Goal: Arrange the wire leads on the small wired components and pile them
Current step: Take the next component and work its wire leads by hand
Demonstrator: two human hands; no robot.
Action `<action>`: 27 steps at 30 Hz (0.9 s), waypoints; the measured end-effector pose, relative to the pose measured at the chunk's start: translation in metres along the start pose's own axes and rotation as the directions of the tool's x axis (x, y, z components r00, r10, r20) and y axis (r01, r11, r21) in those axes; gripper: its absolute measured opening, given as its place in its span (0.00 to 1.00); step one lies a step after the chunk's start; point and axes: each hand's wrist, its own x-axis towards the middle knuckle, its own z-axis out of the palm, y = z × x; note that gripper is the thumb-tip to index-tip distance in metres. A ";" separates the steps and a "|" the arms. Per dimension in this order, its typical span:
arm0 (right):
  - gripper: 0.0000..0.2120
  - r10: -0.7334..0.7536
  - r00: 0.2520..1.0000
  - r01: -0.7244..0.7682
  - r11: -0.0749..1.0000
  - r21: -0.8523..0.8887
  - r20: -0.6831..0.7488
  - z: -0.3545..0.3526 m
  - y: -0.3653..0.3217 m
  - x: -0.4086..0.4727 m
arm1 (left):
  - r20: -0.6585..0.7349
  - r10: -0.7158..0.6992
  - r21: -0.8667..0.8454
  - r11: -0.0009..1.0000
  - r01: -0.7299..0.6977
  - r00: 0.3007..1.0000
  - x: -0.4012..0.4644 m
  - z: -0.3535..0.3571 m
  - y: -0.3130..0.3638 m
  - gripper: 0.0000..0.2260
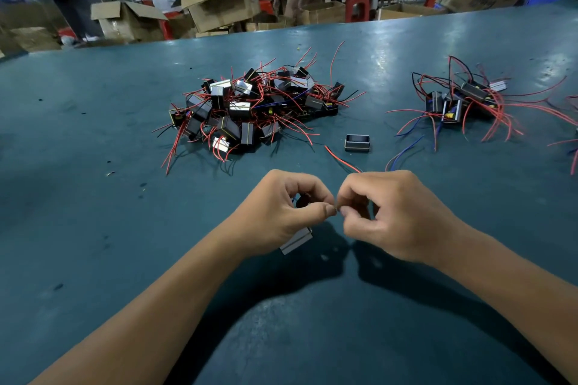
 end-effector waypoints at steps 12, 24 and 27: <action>0.06 0.398 0.905 -0.418 0.761 0.496 0.152 -0.005 0.000 0.003 | -0.062 0.075 0.156 0.986 -0.065 0.995 -0.001 -0.003 0.000 0.06; 0.06 -0.382 0.924 0.343 0.863 -0.372 -0.034 -0.011 -0.001 0.002 | -0.015 -0.020 -0.117 0.993 0.018 1.000 -0.001 -0.004 -0.001 0.04; 0.06 -0.298 0.954 0.284 0.921 -0.266 -0.012 -0.009 -0.002 0.000 | -0.007 -0.024 -0.129 0.991 0.023 1.000 -0.001 -0.003 -0.001 0.05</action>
